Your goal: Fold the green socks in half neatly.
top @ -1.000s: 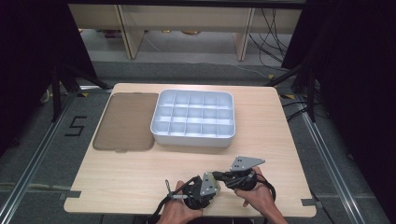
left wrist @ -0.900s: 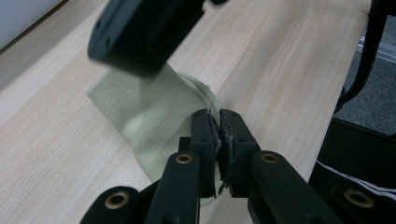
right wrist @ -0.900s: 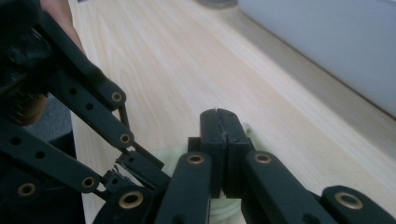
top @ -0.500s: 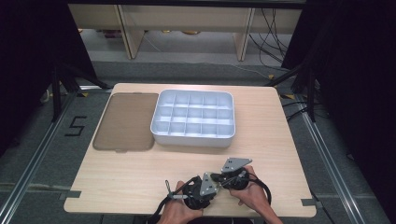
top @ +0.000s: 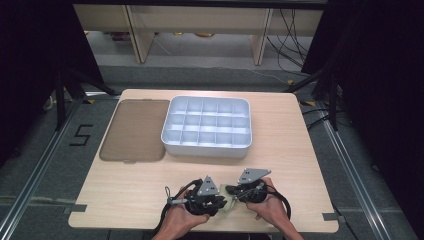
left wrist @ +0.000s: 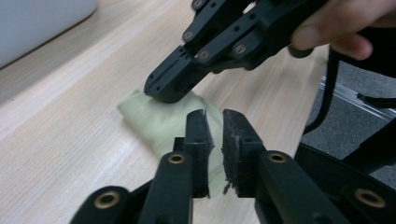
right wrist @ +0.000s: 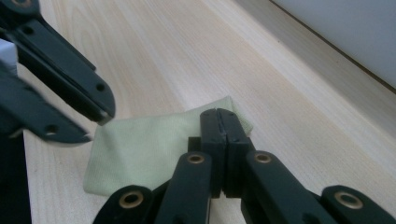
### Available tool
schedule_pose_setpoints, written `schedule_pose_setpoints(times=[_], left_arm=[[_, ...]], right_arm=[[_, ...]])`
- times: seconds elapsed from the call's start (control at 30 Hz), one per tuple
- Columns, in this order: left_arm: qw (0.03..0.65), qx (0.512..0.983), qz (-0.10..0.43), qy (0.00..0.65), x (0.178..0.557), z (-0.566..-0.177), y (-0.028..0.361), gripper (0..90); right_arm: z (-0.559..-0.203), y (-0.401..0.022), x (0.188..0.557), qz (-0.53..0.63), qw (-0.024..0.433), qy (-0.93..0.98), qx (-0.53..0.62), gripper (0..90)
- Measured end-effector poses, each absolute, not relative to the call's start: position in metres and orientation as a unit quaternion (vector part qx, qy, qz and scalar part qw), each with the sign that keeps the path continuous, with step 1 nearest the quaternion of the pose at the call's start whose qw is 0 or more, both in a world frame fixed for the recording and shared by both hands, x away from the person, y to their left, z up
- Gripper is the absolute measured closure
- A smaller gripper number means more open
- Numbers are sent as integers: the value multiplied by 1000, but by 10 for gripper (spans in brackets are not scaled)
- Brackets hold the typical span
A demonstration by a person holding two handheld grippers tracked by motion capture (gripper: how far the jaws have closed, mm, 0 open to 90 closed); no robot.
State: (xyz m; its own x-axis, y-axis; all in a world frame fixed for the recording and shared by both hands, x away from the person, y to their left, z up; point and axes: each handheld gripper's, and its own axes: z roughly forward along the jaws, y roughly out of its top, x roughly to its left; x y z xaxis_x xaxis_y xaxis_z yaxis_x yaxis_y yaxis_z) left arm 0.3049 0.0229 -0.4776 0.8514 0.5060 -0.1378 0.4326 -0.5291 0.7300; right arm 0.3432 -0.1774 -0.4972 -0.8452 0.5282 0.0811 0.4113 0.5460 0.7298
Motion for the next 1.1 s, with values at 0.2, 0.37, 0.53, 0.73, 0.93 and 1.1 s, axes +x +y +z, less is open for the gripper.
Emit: schedule_pose_setpoints(times=[0.2,0.37,0.53,0.73,0.93,1.1], left_arm=[[373,888,45,264,307,-496,18,886],[370,888,53,266,303,-497,17,886],[374,887,51,267,302,-498,17,886],[371,891,56,256,303,-497,17,884],[372,890,57,259,302,-497,17,882],[371,890,61,259,302,-497,16,881]], right_arm=[[-497,-178,344,396,78,876,263,900],[-497,-177,343,396,79,876,264,900],[-495,-179,343,405,70,868,277,869],[-487,-188,347,432,74,852,287,799],[-482,-194,352,442,56,837,318,666],[-488,-195,358,432,39,838,331,571]])
